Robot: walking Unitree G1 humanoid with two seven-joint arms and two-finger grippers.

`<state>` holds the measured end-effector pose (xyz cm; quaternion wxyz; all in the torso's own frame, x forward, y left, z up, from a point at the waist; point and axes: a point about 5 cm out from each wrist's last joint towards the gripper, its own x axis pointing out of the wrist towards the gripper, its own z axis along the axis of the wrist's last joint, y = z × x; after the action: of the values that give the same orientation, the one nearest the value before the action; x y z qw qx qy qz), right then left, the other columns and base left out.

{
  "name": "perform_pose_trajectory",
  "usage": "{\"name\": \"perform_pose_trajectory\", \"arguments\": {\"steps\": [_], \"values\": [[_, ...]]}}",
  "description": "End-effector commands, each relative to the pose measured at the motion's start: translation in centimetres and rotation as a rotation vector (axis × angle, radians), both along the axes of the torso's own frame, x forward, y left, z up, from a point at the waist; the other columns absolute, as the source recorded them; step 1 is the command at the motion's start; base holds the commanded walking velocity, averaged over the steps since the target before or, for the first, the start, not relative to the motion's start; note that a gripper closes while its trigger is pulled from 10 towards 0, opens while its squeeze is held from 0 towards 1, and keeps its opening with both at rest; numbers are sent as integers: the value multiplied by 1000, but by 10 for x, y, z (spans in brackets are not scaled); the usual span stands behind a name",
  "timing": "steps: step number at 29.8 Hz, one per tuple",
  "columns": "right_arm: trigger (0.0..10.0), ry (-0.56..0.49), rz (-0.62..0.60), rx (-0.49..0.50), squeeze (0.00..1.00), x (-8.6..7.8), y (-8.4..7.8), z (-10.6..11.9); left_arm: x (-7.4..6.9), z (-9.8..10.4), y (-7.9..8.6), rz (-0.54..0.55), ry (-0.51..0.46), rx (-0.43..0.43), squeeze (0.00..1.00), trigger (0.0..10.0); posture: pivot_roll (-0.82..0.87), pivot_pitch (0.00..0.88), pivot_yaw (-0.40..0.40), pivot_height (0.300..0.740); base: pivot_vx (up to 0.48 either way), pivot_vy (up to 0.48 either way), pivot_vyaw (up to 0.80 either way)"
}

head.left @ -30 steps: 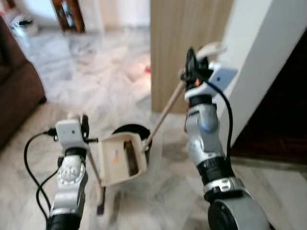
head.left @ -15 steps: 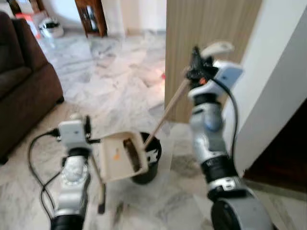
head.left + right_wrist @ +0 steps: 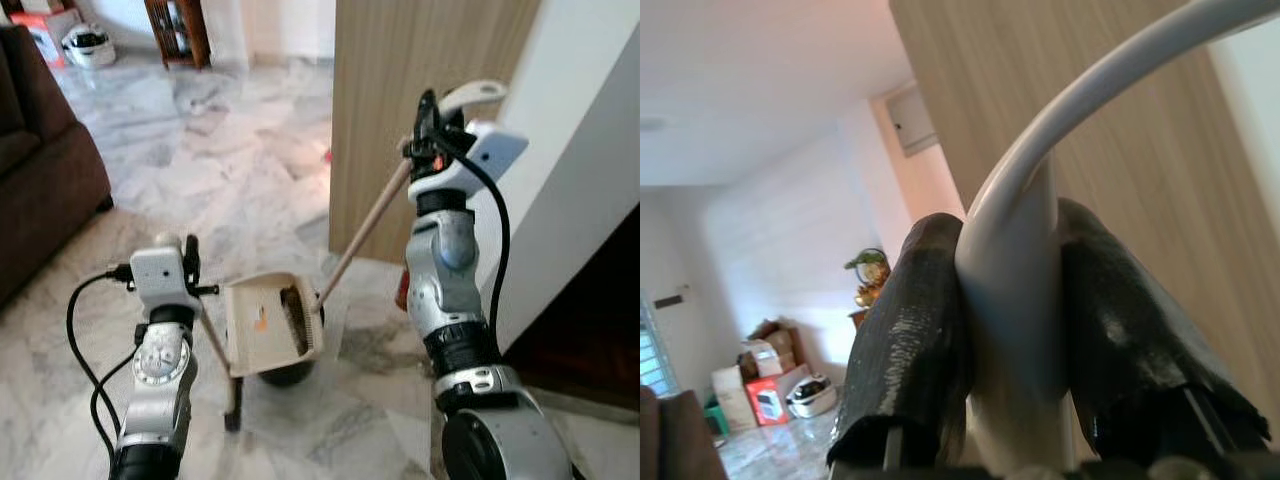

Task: Sweep floor

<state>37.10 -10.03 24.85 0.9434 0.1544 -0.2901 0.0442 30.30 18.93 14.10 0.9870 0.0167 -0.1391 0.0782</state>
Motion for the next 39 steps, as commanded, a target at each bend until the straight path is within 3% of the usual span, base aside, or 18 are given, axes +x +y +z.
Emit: {"name": "perform_pose_trajectory", "arguments": {"steps": [1,5,10,24,31,39], "values": [[10000,-82,16,67,0,-5,6,21,0,12,-4,-21,-67,-10,0,10000,101,9,39,740,0,0,0],[10000,-123,14,32,0,-8,10,26,0,12,-4,-22,-67,-8,0,10000,101,11,38,740,0,0,0],[10000,-186,-71,-18,0,-14,8,32,0,12,-4,-24,-68,-8,0,10000,101,11,38,740,0,0,0],[10000,-176,-235,-4,0,-16,-5,31,0,11,-7,-47,-66,-14,0,10000,102,12,37,740,0,0,0],[10000,-216,-232,8,0,-21,-1,36,0,11,-8,-52,-63,-14,0,10000,104,12,37,740,0,0,0],[10000,-308,-97,28,0,-36,24,46,0,11,-9,-59,-65,-16,0,10000,102,11,36,740,0,0,0]]}}
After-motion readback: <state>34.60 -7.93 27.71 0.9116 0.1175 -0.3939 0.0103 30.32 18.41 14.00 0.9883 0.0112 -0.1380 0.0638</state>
